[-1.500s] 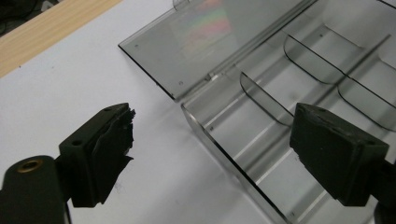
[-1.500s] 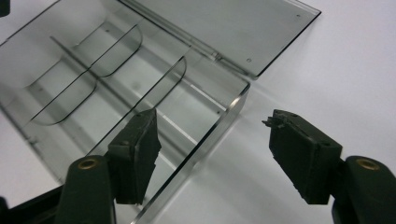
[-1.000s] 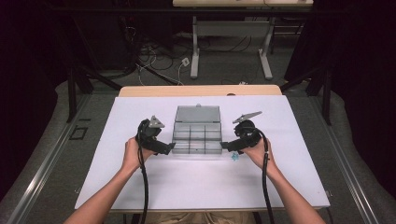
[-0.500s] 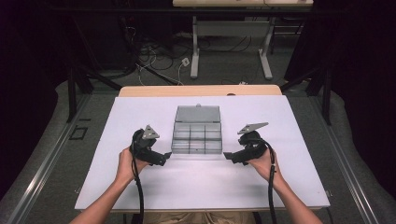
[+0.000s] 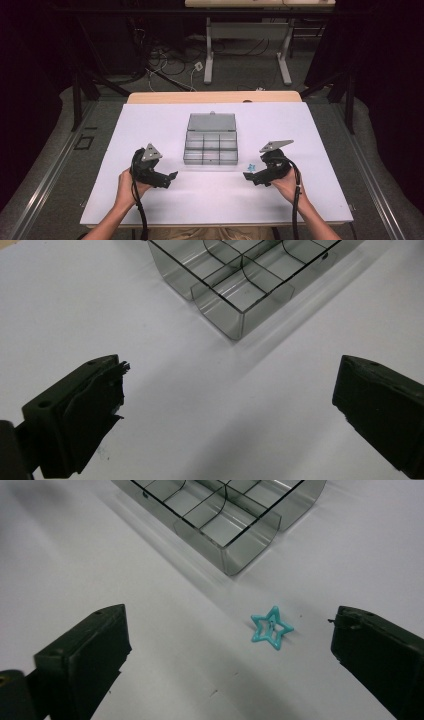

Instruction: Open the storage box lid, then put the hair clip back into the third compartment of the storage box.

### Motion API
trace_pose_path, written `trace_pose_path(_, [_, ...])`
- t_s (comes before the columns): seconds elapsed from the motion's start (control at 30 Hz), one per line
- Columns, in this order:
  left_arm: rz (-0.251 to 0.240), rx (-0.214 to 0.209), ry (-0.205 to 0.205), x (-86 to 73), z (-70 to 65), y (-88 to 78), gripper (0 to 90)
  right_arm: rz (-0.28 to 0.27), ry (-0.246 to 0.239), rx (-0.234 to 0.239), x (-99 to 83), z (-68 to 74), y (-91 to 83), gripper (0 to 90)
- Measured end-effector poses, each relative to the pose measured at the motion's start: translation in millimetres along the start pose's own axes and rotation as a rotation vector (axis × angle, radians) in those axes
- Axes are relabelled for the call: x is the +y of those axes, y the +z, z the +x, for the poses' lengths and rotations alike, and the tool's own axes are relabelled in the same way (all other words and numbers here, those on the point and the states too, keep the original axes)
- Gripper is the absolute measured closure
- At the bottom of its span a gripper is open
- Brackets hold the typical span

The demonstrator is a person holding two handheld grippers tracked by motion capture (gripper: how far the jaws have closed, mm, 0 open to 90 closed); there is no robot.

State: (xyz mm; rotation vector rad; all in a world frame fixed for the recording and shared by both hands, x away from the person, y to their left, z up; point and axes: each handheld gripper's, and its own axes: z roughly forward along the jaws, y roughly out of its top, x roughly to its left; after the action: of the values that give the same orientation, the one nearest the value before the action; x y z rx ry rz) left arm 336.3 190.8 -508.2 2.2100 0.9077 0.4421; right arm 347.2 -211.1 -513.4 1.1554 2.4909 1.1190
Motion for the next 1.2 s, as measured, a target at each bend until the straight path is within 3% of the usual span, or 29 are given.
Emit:
trace_pose_path(0.03, [0.005,-0.002,-0.003,-1.0,0.0,-1.3,0.0,0.017,-0.006,-0.002,-0.9,0.2,-1.2,0.6])
trace_pose_path(0.43, [0.007,-0.001,-0.021,-12.7,1.7,-12.6,0.0,-0.004,0.015,0.006,-12.6,1.3,-6.7,0.0])
trace_pose_path(0.5, [0.0,-0.001,-0.027,-13.9,0.9,-14.4,0.0,-0.011,-0.001,-0.006,-11.9,-0.2,-7.7,0.0])
trace_pose_path(0.8, [0.0,0.002,-0.036,-20.0,0.3,-16.5,0.0,-0.063,0.02,-0.059,-9.2,-12.5,-7.6,0.5])
trace_pose_path(1.1, [0.011,-0.015,-0.033,-19.0,1.2,-12.3,0.0,-0.073,0.034,-0.117,-4.2,-25.5,-0.5,30.3])
trace_pose_path(1.2, [0.009,-0.021,-0.038,-18.8,0.4,-11.0,0.0,-0.06,0.016,-0.11,-3.1,-30.2,5.3,39.8])
